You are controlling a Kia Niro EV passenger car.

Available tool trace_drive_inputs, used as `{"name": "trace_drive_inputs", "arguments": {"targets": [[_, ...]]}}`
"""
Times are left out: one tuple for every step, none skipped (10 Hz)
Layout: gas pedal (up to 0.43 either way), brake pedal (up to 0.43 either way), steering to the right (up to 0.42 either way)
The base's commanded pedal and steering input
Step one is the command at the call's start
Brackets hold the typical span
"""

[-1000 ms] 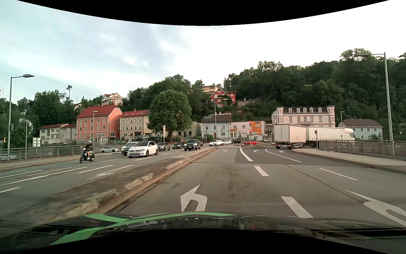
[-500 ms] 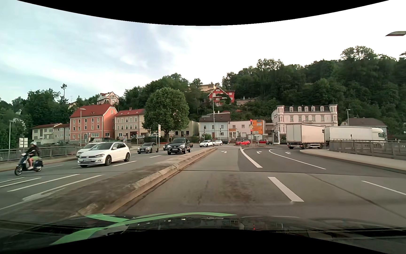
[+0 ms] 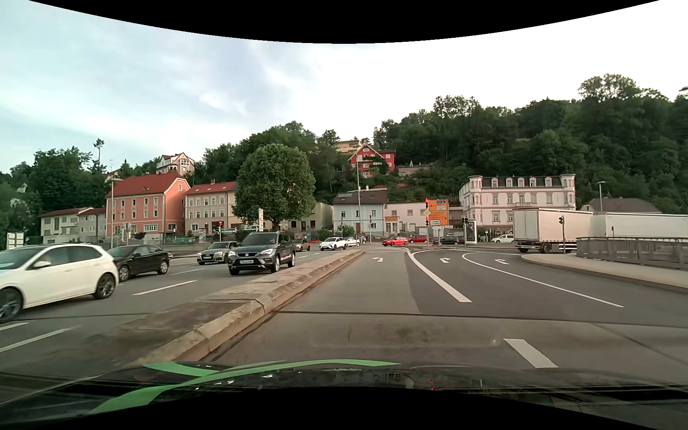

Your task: Follow the waypoints while adhering to traffic rules and regulations

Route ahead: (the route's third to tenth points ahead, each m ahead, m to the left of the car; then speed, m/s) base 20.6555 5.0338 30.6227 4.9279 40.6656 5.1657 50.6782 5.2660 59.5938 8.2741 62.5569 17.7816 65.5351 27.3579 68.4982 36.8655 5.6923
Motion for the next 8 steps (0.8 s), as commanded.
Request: {"name": "trace_drive_inputs", "arguments": {"targets": [[0.0, 0.0, 0.021], [0.0, 0.0, 0.021], [0.0, 0.0, 0.021], [0.0, 0.0, 0.021], [0.0, 0.0, 0.022], [0.0, 0.0, 0.022], [0.0, 0.0, 0.022], [0.0, 0.0, 0.023]]}}
